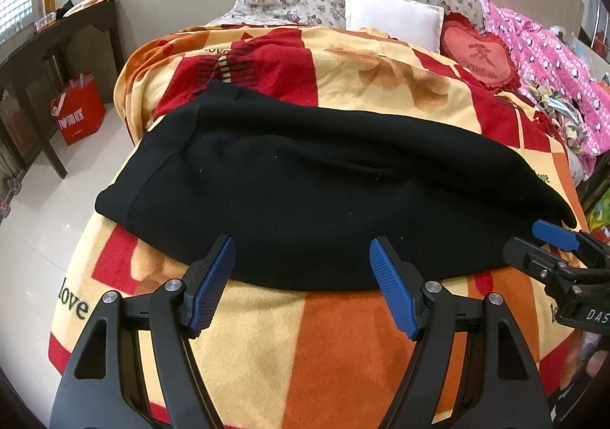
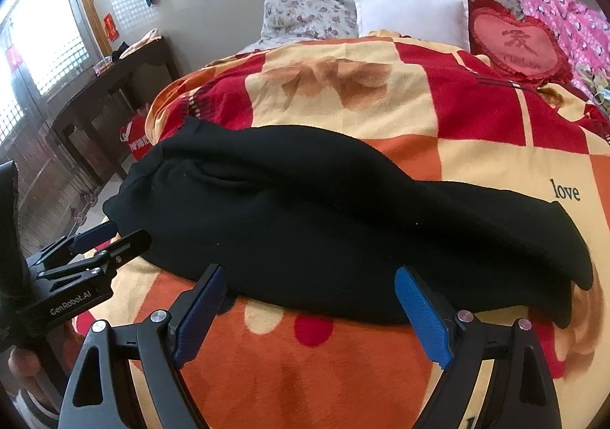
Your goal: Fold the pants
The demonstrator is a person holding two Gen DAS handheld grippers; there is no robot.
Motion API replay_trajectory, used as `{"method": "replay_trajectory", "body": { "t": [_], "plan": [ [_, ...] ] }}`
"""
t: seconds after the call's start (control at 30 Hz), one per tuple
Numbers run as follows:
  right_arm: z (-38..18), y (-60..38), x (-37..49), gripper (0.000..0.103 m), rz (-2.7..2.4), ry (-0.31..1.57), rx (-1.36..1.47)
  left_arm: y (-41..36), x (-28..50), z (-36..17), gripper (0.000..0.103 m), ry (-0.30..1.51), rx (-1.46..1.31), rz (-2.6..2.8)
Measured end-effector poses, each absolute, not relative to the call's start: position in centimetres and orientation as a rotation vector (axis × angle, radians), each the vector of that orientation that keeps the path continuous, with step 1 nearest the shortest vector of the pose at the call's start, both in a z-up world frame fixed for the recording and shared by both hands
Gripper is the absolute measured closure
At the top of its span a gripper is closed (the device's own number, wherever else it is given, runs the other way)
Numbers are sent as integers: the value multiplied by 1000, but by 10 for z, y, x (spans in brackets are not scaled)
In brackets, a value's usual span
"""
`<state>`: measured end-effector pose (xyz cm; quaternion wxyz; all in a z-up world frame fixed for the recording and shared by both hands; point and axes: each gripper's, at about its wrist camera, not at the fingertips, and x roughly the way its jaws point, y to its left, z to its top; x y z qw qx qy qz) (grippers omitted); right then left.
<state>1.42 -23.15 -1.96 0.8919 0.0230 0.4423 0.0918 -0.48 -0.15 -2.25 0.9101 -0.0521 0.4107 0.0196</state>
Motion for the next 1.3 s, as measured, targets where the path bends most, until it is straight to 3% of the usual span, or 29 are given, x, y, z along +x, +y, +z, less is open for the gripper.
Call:
{"method": "replay_trajectory", "body": {
  "t": [1.3],
  "plan": [
    [-30, -226, 23, 14, 211, 981, 100, 16, 1, -30, 30, 875, -136, 75]
  ]
}}
